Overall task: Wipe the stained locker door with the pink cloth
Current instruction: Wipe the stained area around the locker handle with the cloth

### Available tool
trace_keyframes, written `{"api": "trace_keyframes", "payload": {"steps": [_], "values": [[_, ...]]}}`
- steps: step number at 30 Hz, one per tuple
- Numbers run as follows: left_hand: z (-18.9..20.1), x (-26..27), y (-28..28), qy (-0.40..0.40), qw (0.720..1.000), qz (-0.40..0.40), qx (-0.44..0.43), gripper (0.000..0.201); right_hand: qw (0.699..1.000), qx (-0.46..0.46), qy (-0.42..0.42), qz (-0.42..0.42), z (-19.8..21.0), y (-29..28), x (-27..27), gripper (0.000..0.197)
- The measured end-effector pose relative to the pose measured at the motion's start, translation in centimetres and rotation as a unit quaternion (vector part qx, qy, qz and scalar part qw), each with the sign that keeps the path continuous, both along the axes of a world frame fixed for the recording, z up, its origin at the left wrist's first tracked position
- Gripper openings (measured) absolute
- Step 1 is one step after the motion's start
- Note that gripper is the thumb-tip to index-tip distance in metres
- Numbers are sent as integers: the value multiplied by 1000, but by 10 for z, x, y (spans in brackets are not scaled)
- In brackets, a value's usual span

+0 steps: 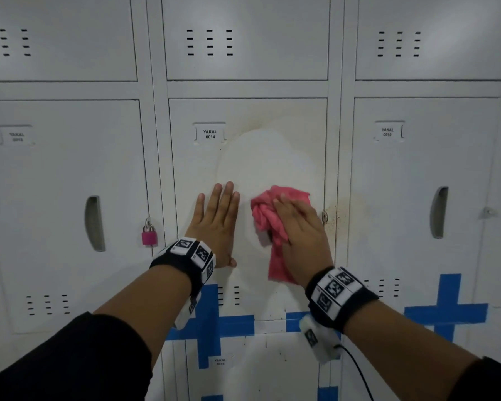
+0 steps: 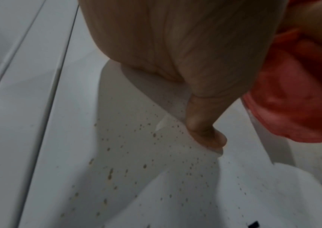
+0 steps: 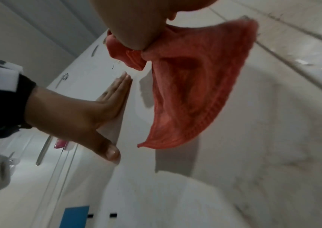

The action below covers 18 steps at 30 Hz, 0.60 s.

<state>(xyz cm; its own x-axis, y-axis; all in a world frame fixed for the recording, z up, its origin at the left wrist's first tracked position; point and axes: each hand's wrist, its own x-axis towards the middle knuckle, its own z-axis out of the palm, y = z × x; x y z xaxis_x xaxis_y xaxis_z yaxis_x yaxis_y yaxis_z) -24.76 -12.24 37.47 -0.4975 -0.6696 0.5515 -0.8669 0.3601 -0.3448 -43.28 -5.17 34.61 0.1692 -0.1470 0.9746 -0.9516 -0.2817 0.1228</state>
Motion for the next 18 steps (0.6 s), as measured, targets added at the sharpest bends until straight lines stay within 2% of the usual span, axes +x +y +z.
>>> {"api": "trace_keyframes", "payload": {"steps": [3,6,9,14,16,18], "values": [[0,-1,0,-4,1000,5,-10,147,998,19,-36,-37,20,-9,16,51],[-1,-1,0,0,1000,5,-22,148,994,42,-51,-85,16,-18,27,65],[-2,0,-2,-3,1000,3,-25,146,990,39,-75,-113,5,-20,36,71],[-3,1,-4,3,1000,-11,-28,146,983,101,-93,-119,-1,-25,38,57],[-4,2,-5,5,999,-18,-31,147,985,113,-74,-109,-1,-22,34,48],[-4,2,-5,6,999,-24,-34,148,987,118,-40,-98,-4,-17,29,49]]}}
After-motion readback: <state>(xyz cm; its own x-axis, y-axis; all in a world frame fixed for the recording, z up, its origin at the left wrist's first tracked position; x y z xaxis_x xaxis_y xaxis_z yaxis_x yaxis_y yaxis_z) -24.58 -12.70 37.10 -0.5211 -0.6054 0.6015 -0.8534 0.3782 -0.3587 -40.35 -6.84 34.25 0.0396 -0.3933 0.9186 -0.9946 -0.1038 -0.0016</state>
